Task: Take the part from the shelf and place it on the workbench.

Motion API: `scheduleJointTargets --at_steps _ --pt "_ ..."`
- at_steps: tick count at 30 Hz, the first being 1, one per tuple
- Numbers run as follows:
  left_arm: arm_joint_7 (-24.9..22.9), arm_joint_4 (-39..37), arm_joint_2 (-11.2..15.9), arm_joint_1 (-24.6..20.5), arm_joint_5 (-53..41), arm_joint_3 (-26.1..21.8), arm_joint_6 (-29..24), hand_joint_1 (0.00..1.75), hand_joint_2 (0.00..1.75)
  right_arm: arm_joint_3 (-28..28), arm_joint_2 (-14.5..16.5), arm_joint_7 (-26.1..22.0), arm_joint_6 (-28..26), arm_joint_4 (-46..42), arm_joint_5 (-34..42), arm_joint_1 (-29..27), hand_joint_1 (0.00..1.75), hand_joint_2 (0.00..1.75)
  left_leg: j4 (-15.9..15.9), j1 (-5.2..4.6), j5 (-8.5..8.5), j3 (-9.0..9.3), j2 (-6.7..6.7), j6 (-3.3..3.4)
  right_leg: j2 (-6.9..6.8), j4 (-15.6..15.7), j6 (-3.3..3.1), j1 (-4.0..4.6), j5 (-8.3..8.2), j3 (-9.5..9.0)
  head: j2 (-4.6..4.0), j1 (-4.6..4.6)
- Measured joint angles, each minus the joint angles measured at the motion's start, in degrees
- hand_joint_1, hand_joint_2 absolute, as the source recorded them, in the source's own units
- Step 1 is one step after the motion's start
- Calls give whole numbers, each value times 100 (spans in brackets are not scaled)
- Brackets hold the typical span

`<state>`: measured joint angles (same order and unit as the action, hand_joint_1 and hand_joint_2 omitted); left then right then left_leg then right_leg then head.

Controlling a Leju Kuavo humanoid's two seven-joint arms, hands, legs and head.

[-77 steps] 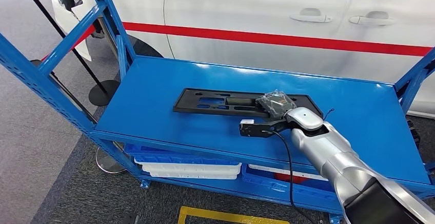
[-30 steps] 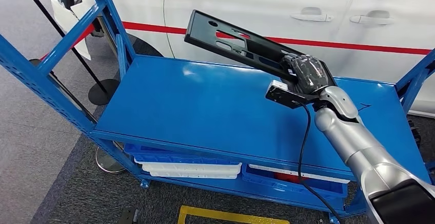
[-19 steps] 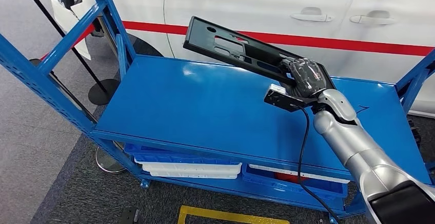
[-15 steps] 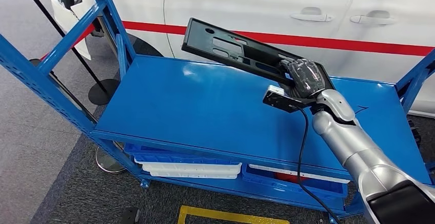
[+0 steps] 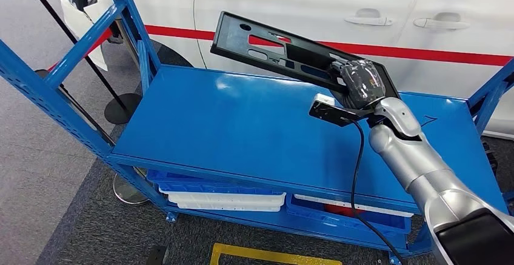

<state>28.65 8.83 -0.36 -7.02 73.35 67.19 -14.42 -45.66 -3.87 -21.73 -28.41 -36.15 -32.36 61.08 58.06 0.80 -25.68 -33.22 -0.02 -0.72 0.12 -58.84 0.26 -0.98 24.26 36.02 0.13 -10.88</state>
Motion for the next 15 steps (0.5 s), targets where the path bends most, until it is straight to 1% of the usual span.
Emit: scheduleJointTargets --at_steps 4,15 --pt "132 0 -1 -12 -3 0 3 0 175 0 -4 1 -1 0 -1 -3 175 175 0 0 0 0 0 0 0 0 0 0 0 0 0 0" --pt "148 0 0 -21 -4 0 27 0 175 0 -3 1 4 0 -1 -1 175 175 0 0 0 -1 0 0 0 0 0 0 0 0 0 0"
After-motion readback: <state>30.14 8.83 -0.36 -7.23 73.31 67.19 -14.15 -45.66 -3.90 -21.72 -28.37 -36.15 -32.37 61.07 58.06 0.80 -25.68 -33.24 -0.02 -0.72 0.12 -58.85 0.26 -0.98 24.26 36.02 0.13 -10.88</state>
